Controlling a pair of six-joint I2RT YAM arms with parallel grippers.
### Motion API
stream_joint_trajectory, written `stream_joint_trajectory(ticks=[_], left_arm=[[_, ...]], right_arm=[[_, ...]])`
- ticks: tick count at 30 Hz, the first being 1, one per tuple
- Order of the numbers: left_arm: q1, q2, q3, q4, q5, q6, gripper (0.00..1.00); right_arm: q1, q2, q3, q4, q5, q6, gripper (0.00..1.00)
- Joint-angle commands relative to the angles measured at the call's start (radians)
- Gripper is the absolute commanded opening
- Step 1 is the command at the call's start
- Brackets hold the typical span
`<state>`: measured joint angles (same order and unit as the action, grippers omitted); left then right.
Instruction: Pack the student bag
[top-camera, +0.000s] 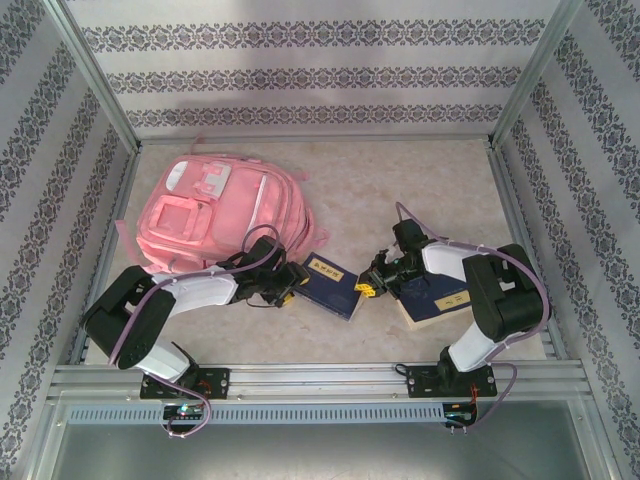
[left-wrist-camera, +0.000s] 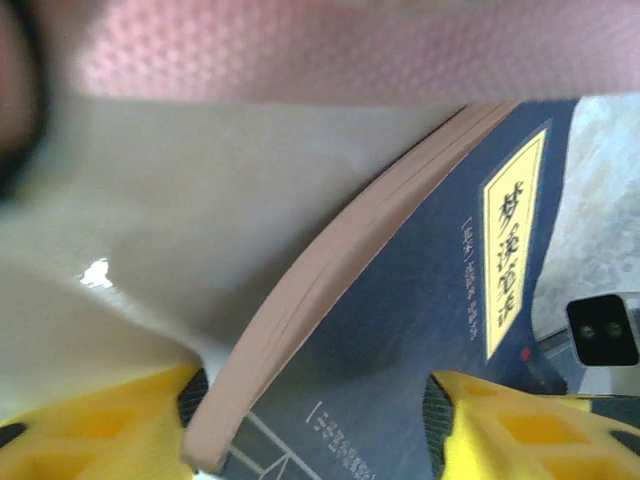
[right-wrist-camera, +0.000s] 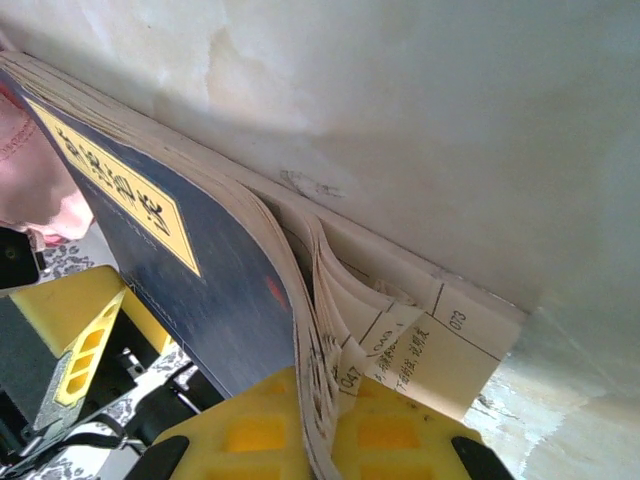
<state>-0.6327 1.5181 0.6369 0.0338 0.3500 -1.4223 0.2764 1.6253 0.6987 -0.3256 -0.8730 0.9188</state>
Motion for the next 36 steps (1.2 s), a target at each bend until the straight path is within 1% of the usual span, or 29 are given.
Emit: stream_joint_trajectory(ticks=[1,3,5,7,8,9,11,12,14,15,17,20,24,27,29,32,35,36], left_arm=[[0.005,0.029,-0.009,0.115,-0.040,-0.070,0.49],[0.004,0.047,0.004,0.133,-0.044,-0.073,0.41],[0.004,0.064,0.023,0.139,-0.046,-0.072,0.29],[0.005,0.066,0.038,0.140,-0.048,-0.070,0.19],[0.005,0.059,0.046,0.133,-0.049,-0.066,0.14],[0.005,0.048,0.055,0.118,-0.051,-0.058,0.09],[0.003,0.014,0.076,0.067,-0.057,-0.040,0.03],[0.004,-0.005,0.084,0.042,-0.063,-0.034,0.00],[0.004,-0.063,0.104,-0.025,-0.090,-0.018,0.00],[0.004,-0.096,0.114,-0.053,-0.107,-0.012,0.00],[0.003,-0.153,0.134,-0.102,-0.146,-0.006,0.00],[0.004,-0.236,0.172,-0.146,-0.227,0.009,0.00],[0.005,-0.306,0.242,-0.176,-0.331,0.017,0.00],[0.004,-0.332,0.308,-0.179,-0.387,0.049,0.00],[0.004,-0.339,0.347,-0.181,-0.411,0.072,0.00],[0.005,-0.353,0.376,-0.166,-0.445,0.077,0.00],[0.005,-0.365,0.398,-0.162,-0.471,0.074,0.00],[0.004,-0.371,0.406,-0.164,-0.482,0.078,0.00]], right_arm=[[-0.010,-0.031,-0.032,0.042,-0.037,0.061,0.00],[-0.011,-0.043,-0.045,0.046,-0.039,0.069,0.01],[-0.010,-0.057,-0.058,0.042,-0.039,0.069,0.03],[-0.011,-0.076,-0.065,0.022,-0.031,0.056,0.09],[-0.010,-0.084,-0.062,-0.008,-0.015,0.037,0.16],[-0.012,-0.099,-0.056,-0.044,0.003,0.016,0.28],[-0.017,-0.135,-0.030,-0.154,0.081,-0.049,0.47],[-0.019,-0.159,-0.009,-0.225,0.143,-0.082,0.53],[-0.021,-0.239,0.034,-0.340,0.276,-0.123,0.64],[-0.022,-0.282,0.046,-0.369,0.318,-0.121,0.71],[-0.021,-0.350,0.063,-0.389,0.344,-0.103,0.78],[-0.005,-0.367,0.108,-0.399,0.303,-0.072,0.82],[0.024,-0.387,0.123,-0.286,0.212,0.057,0.89],[0.040,-0.411,0.144,-0.157,0.166,0.200,0.95],[0.053,-0.420,0.176,-0.099,0.157,0.259,0.98],[0.071,-0.437,0.207,0.031,0.151,0.376,0.98],[0.079,-0.470,0.206,0.163,0.182,0.490,0.98],[0.080,-0.485,0.207,0.176,0.198,0.512,0.97]])
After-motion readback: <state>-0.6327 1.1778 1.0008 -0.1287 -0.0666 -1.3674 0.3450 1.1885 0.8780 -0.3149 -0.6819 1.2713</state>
